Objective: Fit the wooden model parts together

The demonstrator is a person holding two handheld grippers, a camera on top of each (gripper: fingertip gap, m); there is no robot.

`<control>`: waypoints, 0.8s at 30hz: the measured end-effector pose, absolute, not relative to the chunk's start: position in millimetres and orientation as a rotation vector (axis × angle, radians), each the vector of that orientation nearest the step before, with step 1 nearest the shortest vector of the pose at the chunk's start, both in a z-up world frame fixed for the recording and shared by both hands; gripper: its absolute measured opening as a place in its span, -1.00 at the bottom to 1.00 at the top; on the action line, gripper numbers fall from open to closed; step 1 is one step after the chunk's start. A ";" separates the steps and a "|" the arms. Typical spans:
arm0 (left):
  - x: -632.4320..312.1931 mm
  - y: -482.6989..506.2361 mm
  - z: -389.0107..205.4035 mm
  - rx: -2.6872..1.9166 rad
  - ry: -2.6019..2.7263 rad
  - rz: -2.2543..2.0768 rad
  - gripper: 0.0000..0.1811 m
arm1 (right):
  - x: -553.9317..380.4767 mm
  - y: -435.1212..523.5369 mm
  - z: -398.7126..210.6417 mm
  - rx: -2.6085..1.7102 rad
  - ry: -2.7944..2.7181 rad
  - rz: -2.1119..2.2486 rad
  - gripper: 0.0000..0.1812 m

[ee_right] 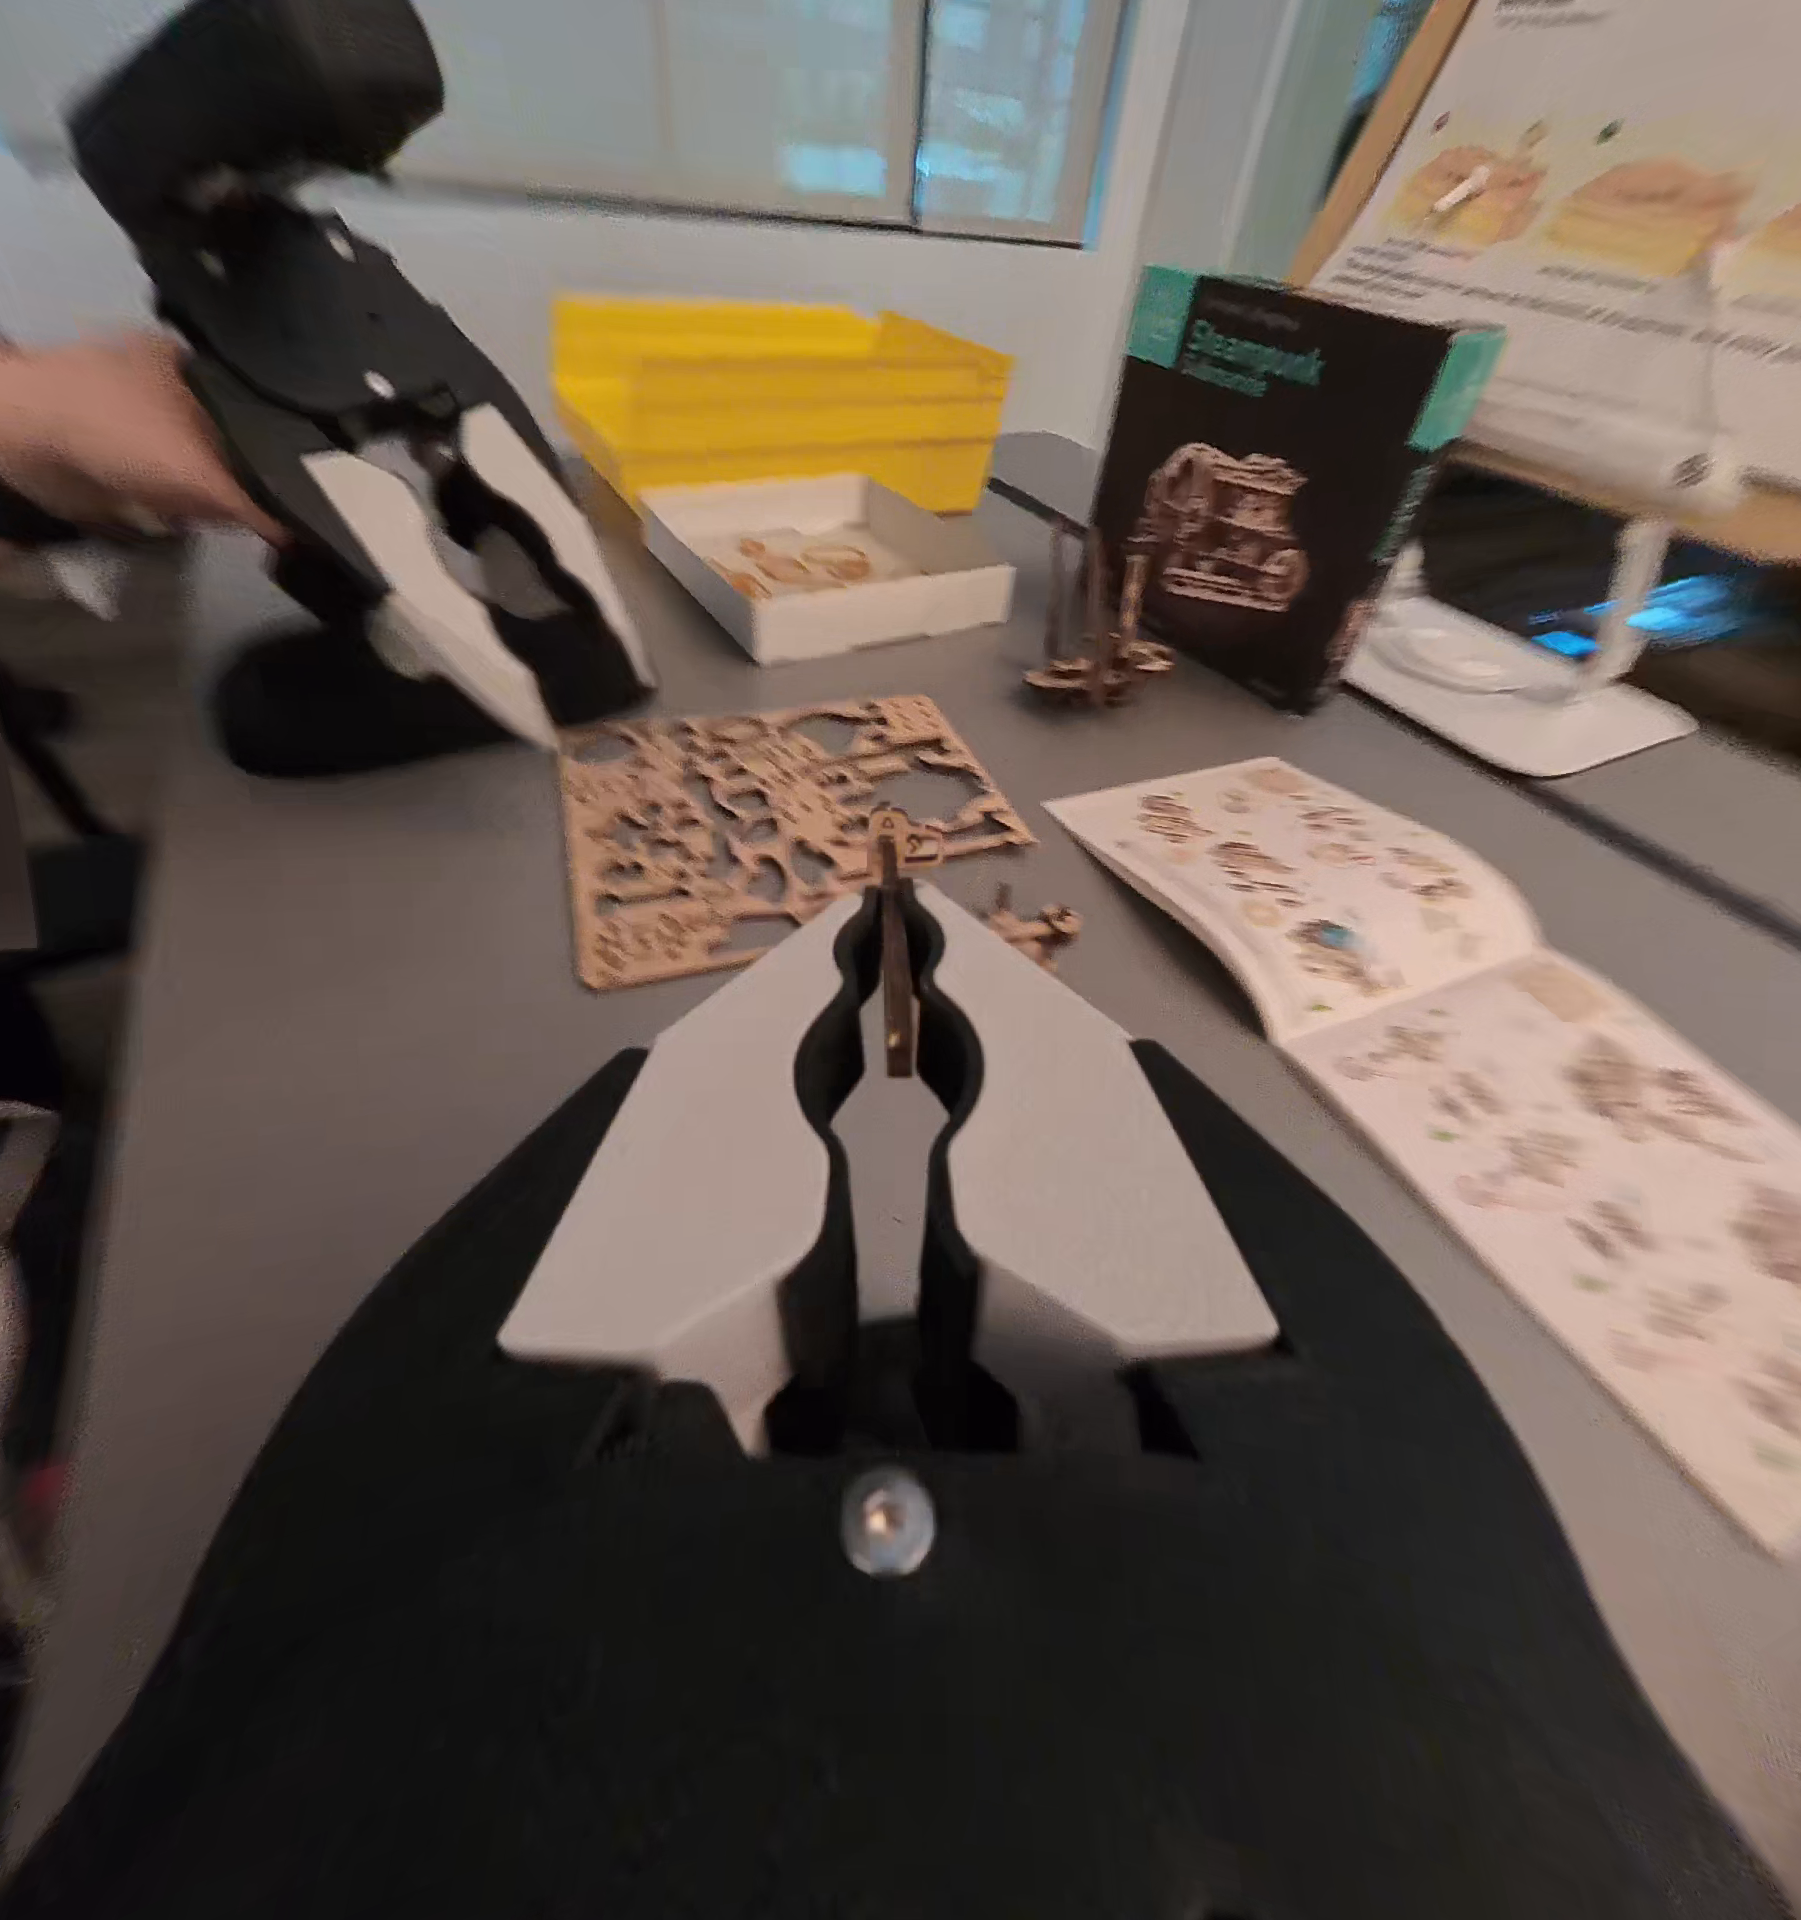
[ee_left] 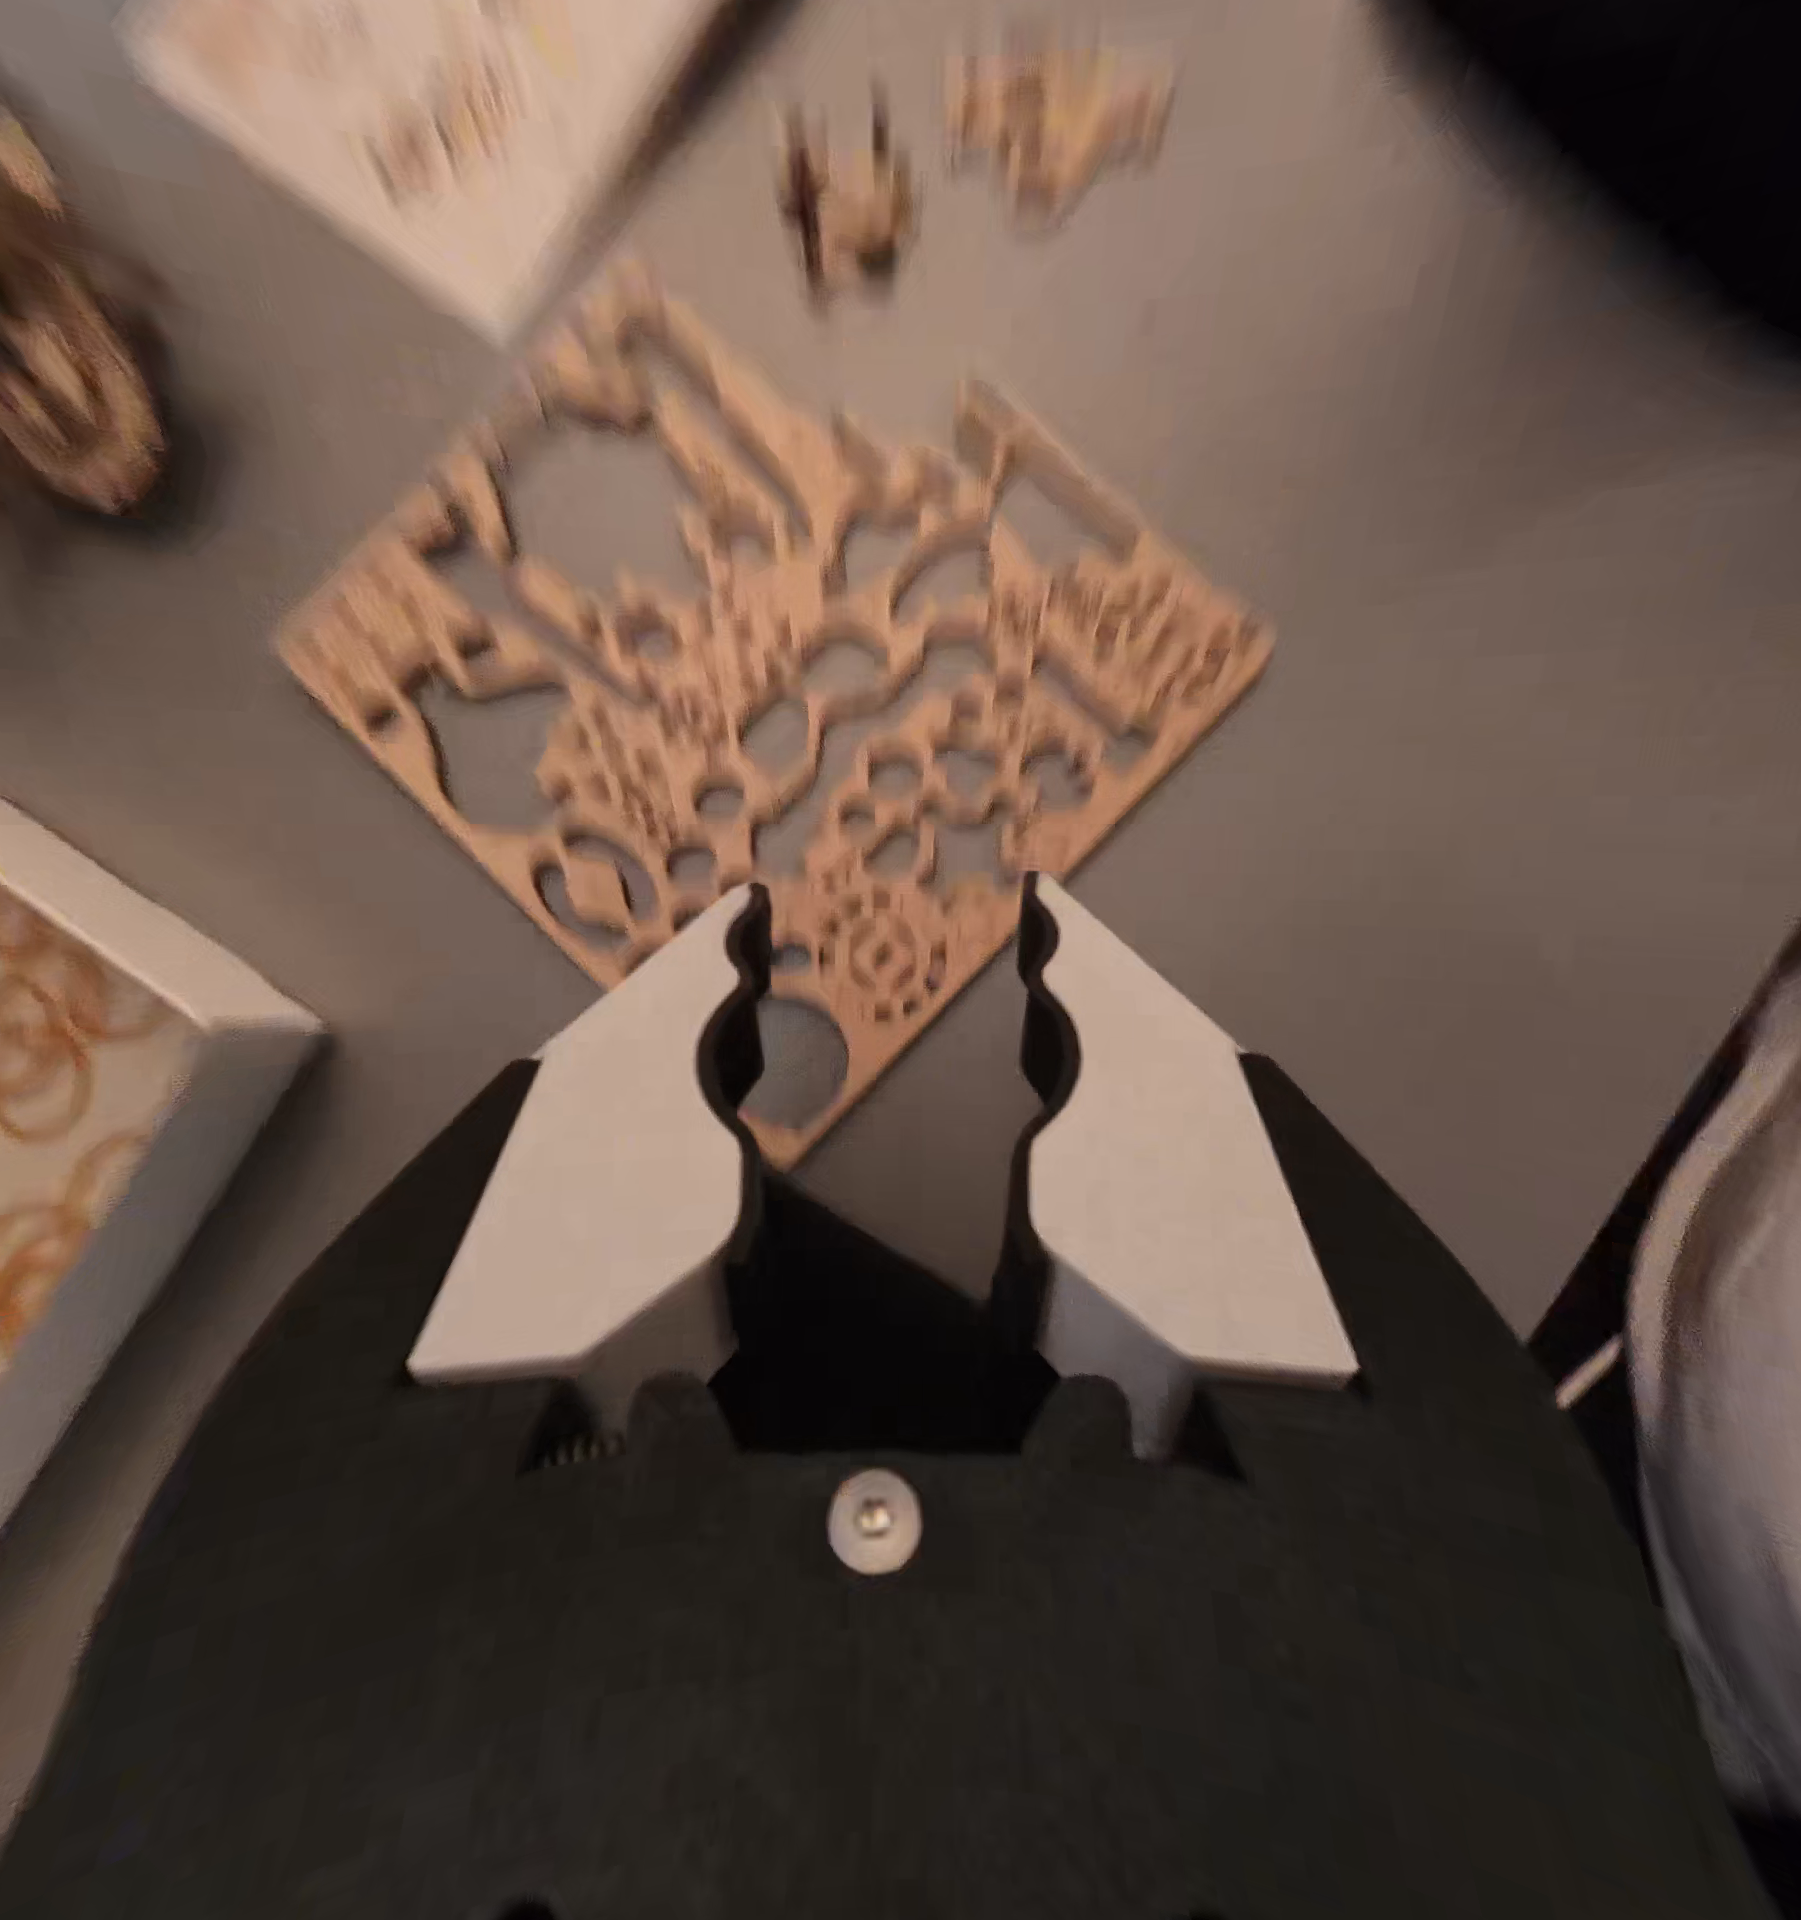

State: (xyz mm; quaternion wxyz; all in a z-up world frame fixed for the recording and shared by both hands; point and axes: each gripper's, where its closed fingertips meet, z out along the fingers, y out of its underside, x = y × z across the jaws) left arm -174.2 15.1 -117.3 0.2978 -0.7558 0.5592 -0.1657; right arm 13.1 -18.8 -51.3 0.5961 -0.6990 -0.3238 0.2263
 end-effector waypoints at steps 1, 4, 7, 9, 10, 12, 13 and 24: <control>-158.9 15.0 -92.8 -1.911 1.436 -0.548 -0.51 | 9.5 -19.7 -44.8 -1.622 -0.719 0.648 -1.00; -108.0 3.1 -25.8 -1.574 1.418 -0.869 -0.41 | 0.2 -25.0 -19.9 -1.576 -0.673 0.983 -1.00; -56.8 2.4 -12.0 -1.402 1.530 -0.944 -0.15 | -2.3 -24.1 -9.8 -1.559 -0.714 1.046 -1.00; -28.7 -8.3 -23.1 -1.375 1.662 -1.033 -0.06 | -3.7 -22.6 -12.0 -1.552 -0.782 0.958 -1.00; -17.7 -12.5 -27.0 -1.362 1.698 -1.086 -0.11 | -6.0 -25.0 -12.2 -1.535 -0.823 0.932 -1.00; -3.2 -21.1 -27.6 -1.321 1.730 -1.233 -0.25 | -7.4 -26.1 -14.8 -1.518 -0.875 0.864 -0.99; 0.0 -25.3 -25.7 -1.296 1.741 -1.314 -0.35 | -6.8 -25.1 -16.5 -1.514 -0.891 0.828 -1.00; 1.6 -21.6 -34.7 -1.033 1.812 -1.175 -0.84 | -3.5 -20.0 -23.3 -1.440 -0.999 0.734 -1.00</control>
